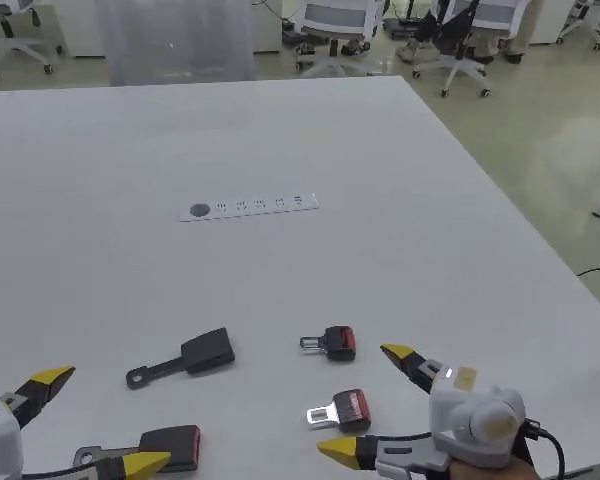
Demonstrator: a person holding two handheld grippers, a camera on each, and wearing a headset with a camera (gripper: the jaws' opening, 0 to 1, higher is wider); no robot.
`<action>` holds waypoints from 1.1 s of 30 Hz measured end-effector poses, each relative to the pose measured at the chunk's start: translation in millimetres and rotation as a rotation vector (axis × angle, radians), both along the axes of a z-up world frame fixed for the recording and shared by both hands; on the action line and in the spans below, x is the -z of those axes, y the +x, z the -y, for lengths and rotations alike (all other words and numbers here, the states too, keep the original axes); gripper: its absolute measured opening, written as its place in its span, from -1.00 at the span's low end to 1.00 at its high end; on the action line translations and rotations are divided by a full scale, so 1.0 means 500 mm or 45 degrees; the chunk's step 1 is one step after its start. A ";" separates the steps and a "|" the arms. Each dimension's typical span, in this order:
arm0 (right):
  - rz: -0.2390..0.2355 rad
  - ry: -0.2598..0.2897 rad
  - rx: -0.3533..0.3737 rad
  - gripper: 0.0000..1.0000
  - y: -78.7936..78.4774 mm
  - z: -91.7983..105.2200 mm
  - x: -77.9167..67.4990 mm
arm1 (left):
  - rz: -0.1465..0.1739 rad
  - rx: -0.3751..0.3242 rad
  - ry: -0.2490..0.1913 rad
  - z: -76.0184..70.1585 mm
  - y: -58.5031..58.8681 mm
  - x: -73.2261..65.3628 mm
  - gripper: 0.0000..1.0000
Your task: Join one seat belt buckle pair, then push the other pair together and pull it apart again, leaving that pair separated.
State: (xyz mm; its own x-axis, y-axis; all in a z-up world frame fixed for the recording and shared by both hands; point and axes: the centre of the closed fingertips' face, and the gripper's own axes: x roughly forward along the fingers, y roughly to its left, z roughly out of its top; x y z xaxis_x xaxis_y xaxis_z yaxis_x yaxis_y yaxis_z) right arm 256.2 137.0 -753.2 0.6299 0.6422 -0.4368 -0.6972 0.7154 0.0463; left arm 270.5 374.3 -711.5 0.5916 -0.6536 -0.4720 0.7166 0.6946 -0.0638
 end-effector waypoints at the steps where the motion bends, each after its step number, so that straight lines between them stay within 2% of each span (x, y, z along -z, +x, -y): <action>1: -0.002 0.000 -0.001 0.96 0.000 0.000 0.001 | 0.000 0.001 0.002 -0.001 0.001 0.001 1.00; 14: -0.041 -0.025 -0.020 0.93 0.006 0.004 0.018 | -0.023 0.025 0.028 0.001 0.004 0.029 1.00; 22: -0.080 -0.078 -0.072 0.91 0.007 0.011 0.040 | -0.045 0.057 0.043 0.001 0.004 0.047 1.00; 29: -0.120 -0.130 -0.151 0.89 0.007 0.010 0.062 | -0.071 0.113 0.078 0.001 0.003 0.071 0.94; 33: -0.163 -0.163 -0.210 0.82 0.004 0.009 0.076 | -0.084 0.159 0.104 0.001 0.002 0.087 0.93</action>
State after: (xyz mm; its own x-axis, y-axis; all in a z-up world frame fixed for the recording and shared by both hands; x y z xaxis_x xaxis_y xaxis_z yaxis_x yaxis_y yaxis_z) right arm 258.4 132.6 -791.2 0.4553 0.6662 -0.5906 -0.7994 0.5980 0.0583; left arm 271.5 373.6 -754.8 0.4741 -0.6778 -0.5619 0.7936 0.6054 -0.0607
